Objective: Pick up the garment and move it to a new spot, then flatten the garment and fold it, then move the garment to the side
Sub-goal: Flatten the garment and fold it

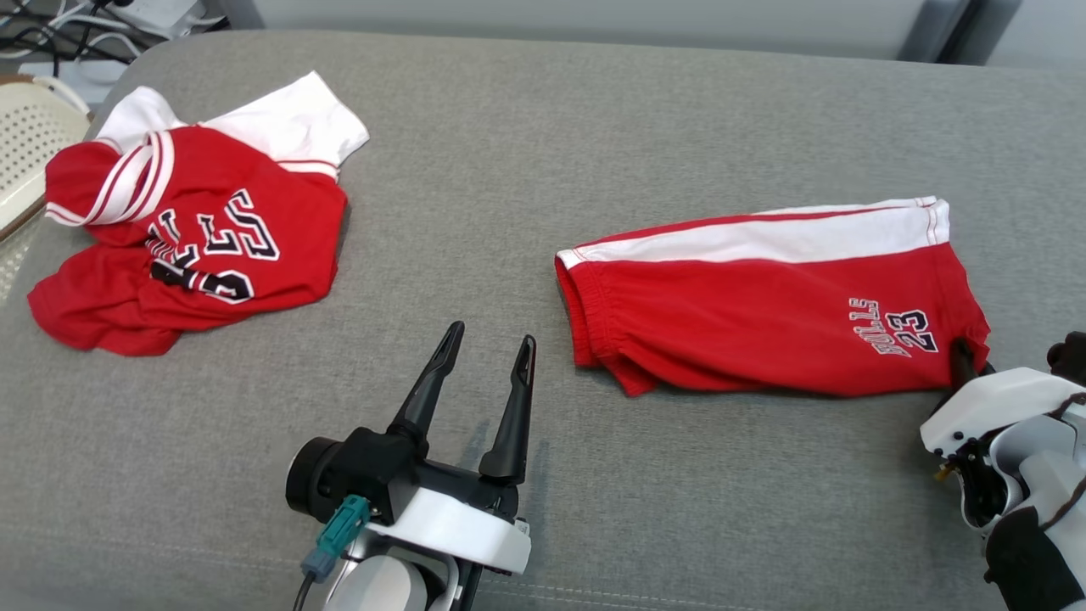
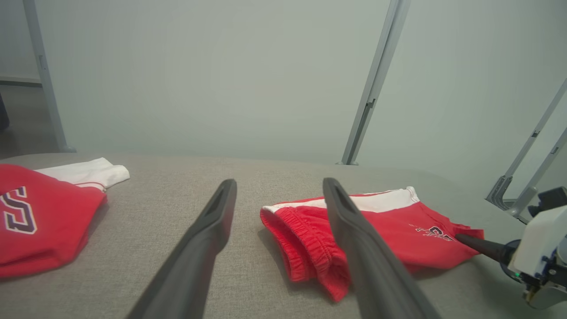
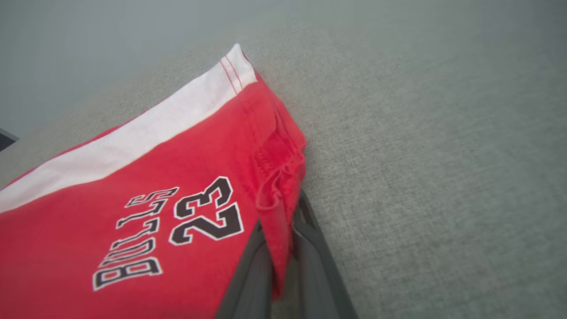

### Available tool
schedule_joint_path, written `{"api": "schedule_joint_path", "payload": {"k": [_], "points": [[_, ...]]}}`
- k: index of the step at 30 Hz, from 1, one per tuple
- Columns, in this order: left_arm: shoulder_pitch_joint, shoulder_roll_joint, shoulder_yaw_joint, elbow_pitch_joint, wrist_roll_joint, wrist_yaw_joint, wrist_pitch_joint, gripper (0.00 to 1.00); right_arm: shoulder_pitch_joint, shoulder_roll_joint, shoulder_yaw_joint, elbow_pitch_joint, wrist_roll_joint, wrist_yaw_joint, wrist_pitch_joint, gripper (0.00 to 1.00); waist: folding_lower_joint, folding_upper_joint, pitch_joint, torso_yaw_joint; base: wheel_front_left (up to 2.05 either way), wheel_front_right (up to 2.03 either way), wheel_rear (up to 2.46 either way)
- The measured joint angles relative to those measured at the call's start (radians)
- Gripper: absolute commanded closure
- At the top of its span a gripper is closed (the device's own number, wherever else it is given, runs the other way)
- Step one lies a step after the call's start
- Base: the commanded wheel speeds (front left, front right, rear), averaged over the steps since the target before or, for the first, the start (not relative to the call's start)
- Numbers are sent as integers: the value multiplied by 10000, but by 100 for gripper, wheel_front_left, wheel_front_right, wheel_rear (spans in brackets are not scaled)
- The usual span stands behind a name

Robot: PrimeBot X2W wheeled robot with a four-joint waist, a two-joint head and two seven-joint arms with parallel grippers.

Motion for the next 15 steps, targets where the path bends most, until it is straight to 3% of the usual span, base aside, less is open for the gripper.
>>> {"api": "schedule_joint_path", "payload": {"k": [5,12,13,14,15], "points": [[112,0,136,-6,79,-15,0,0,694,35,-731,-790,-537,0,2,100,0,0,-280,-353,0,0,0],[449,12,280,-4,79,-17,0,0,1849,491,-2023,-1630,-2451,0,2,100,0,0,-635,-917,0,0,0],[450,12,288,4,79,-19,0,0,1901,506,-2121,-1762,-2754,0,2,66,0,0,-653,-977,0,0,0],[451,13,293,13,84,-44,0,0,1943,506,-2261,-1898,-3051,0,2,0,0,0,-669,-1031,0,0,0],[452,10,309,21,90,-61,0,0,1977,493,-2403,-1990,-3377,0,2,0,0,0,-684,-1080,0,0,0]]}}
